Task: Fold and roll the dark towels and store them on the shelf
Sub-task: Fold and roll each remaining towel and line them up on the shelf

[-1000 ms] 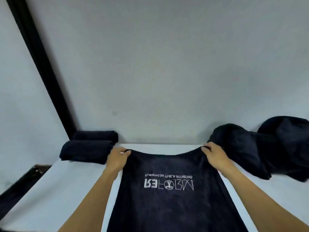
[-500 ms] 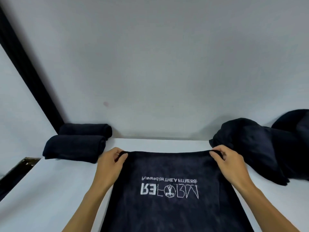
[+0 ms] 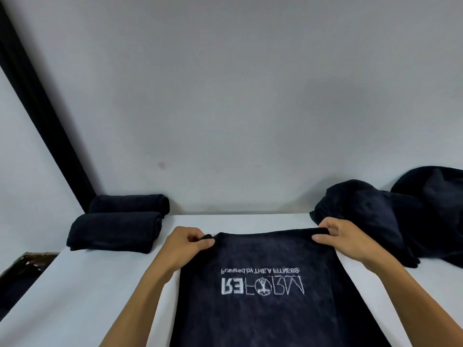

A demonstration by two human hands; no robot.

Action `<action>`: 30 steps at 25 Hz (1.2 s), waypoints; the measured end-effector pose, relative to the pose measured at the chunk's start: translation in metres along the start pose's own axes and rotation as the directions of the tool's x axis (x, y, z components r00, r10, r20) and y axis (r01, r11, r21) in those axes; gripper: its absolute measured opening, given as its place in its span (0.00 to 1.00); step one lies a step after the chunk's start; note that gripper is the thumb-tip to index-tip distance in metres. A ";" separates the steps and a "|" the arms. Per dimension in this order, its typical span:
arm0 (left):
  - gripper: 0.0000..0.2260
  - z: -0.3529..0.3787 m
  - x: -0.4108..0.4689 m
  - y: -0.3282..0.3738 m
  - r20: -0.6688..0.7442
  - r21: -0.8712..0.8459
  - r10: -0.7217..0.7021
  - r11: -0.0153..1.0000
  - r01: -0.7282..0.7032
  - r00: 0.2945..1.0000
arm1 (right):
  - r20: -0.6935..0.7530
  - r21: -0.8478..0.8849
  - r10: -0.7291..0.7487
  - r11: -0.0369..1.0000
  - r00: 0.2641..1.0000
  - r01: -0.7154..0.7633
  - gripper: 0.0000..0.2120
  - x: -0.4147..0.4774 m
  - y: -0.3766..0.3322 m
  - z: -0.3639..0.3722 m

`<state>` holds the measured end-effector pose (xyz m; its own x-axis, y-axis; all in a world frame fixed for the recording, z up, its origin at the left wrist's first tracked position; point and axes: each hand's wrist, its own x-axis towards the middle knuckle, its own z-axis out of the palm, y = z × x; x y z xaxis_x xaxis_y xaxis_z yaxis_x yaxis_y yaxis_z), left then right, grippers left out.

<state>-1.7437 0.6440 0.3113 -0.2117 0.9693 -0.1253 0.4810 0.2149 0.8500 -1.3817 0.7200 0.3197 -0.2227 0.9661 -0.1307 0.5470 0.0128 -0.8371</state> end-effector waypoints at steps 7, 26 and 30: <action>0.12 -0.008 -0.004 -0.004 -0.017 -0.165 -0.033 0.986 0.029 0.999 | -0.023 0.038 0.002 0.999 1.000 -0.001 0.14 -0.005 0.001 -0.005; 0.17 -0.172 -0.078 0.156 -0.235 -0.498 0.388 0.739 -0.453 0.891 | -0.273 0.425 -0.526 0.685 0.806 0.591 0.15 -0.075 -0.191 -0.121; 0.18 -0.182 -0.088 0.170 -0.299 -0.510 0.416 0.691 -0.512 0.859 | -0.296 0.381 -0.574 0.662 0.764 0.645 0.24 -0.080 -0.203 -0.130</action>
<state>-1.7980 0.5730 0.5595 -0.2359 0.8860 0.3991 0.0067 -0.4092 0.9124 -1.3699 0.6736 0.5694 -0.2449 0.8069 0.5375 -0.0892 0.5333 -0.8412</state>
